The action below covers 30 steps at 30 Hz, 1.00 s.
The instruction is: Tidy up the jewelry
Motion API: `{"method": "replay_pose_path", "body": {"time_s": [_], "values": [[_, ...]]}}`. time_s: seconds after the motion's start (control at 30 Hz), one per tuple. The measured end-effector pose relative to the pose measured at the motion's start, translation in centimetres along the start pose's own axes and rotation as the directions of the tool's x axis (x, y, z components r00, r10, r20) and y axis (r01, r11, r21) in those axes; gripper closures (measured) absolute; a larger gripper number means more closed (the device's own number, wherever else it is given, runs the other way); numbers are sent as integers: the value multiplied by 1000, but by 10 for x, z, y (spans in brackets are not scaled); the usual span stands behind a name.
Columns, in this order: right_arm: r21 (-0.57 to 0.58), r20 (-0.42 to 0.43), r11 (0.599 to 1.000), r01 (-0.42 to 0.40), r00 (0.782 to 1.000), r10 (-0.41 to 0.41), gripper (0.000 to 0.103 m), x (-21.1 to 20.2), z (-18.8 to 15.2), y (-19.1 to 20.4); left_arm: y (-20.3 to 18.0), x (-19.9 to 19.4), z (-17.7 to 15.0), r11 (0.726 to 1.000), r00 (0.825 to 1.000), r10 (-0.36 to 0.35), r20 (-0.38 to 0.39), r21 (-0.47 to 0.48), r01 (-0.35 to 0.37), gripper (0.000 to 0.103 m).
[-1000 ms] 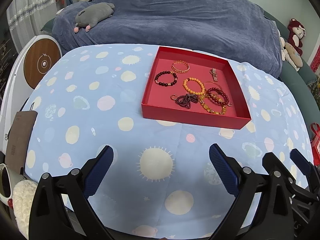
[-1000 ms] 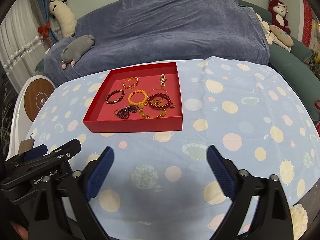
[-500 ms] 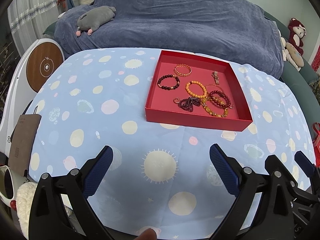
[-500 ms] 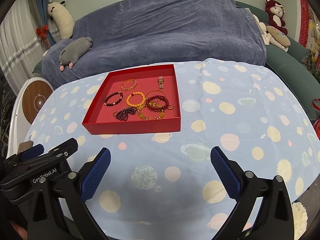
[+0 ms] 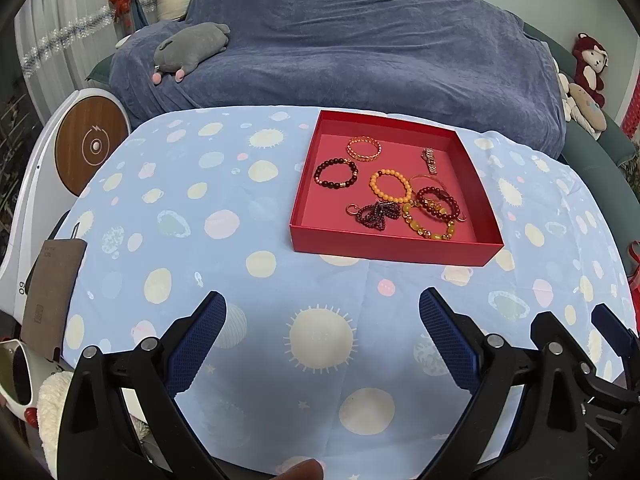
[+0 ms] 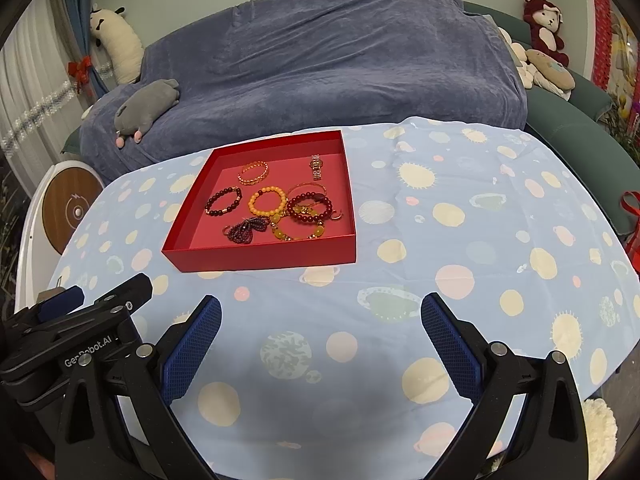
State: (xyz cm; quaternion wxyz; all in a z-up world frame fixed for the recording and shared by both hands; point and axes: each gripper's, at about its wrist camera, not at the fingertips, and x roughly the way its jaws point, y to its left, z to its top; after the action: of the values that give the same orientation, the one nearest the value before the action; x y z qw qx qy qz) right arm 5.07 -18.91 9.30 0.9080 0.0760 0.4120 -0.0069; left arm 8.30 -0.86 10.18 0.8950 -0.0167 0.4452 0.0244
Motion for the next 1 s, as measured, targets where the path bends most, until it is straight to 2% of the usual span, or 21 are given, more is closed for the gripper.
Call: {"method": "replay_pose_path", "body": {"time_s": [1.0], "values": [[1,-1,1000,-1,1000,1,6,0,1,1,5,-2,-1,1000,1000,2,-4,-11,-2,10]]}}
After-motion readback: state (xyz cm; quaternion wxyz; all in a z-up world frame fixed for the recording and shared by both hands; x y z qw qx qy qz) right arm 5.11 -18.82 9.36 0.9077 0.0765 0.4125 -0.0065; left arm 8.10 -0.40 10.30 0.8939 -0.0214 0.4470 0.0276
